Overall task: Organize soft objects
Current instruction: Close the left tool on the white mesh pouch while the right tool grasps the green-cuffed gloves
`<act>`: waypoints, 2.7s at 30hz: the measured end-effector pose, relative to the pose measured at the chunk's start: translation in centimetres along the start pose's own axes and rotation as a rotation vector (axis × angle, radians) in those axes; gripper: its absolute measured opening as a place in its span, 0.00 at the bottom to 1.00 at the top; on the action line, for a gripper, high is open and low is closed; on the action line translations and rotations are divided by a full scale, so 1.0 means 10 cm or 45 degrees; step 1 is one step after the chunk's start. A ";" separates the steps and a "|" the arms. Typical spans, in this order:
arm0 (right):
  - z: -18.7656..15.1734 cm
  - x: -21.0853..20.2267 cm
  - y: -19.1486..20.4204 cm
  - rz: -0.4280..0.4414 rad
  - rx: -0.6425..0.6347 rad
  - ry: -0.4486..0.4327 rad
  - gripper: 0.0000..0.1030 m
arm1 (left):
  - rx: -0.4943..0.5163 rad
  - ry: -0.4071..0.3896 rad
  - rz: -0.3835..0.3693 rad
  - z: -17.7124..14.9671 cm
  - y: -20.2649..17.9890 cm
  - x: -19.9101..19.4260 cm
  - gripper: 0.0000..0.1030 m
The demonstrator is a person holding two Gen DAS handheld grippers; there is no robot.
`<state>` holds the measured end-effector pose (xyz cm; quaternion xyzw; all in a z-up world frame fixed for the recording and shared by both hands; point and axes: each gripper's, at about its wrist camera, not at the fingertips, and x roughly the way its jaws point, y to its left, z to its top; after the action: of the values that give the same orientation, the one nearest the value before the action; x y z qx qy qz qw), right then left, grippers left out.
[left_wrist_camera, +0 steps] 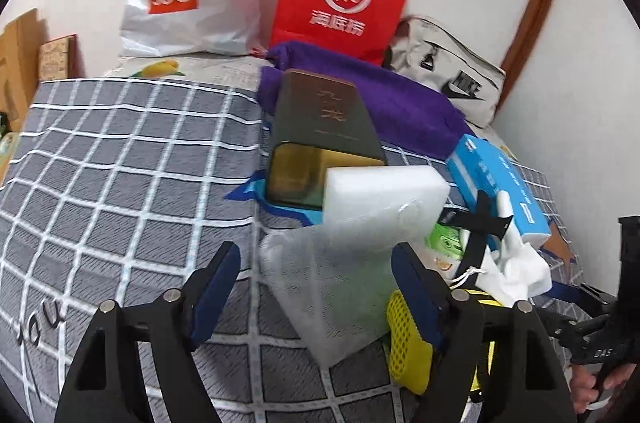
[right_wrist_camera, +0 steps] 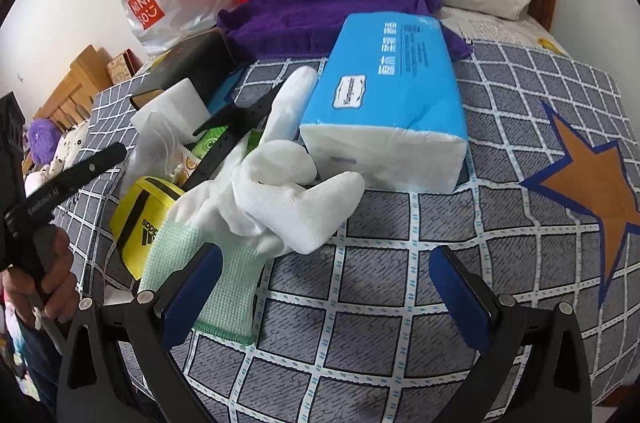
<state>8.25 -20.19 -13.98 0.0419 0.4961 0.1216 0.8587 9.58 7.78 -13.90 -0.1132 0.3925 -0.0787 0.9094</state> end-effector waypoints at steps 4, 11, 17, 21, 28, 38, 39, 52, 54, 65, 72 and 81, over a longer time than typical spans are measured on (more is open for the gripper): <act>0.02 0.04 0.03 0.011 -0.004 0.013 0.99 | 0.090 0.079 0.004 -0.05 -0.09 0.18 0.76; 0.03 0.10 0.04 0.007 -0.011 0.029 0.99 | 0.175 0.089 0.051 -0.12 -0.19 0.26 0.78; 0.04 0.15 0.04 0.014 0.000 0.042 0.99 | 0.259 0.093 0.087 -0.16 -0.26 0.27 0.67; 0.04 0.16 0.06 0.024 0.002 0.045 0.99 | 0.318 0.101 0.018 -0.19 -0.37 0.27 0.30; 0.02 0.11 0.07 0.019 -0.005 0.034 0.99 | 0.320 0.105 0.014 -0.19 -0.39 0.16 0.16; 0.00 -0.02 0.01 0.025 0.004 -0.004 0.99 | 0.210 0.051 -0.046 -0.18 -0.20 -0.21 0.15; 0.00 -0.04 0.01 0.027 0.001 -0.012 0.99 | 0.197 0.043 -0.044 -0.17 -0.17 -0.24 0.15; 0.00 -0.11 0.12 0.097 -0.012 -0.026 0.99 | -0.044 0.031 -0.048 -0.15 0.31 -0.35 0.15; 0.00 -0.09 0.16 0.116 -0.024 -0.016 0.99 | -0.063 0.036 -0.053 -0.17 0.34 -0.34 0.15; -0.06 0.19 0.34 0.194 -0.032 0.090 0.83 | -0.032 0.065 -0.046 -0.24 0.30 -0.28 0.15; -0.09 0.12 0.34 0.324 -0.054 0.049 0.24 | -0.029 0.067 -0.061 -0.25 0.28 -0.28 0.16; -0.14 -0.21 0.25 0.286 -0.087 -0.036 0.16 | 0.006 0.056 -0.069 -0.24 0.17 -0.35 0.16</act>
<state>5.61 -18.32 -12.41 0.0696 0.4719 0.2334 0.8474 5.53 9.93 -13.50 -0.1198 0.4091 -0.1067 0.8983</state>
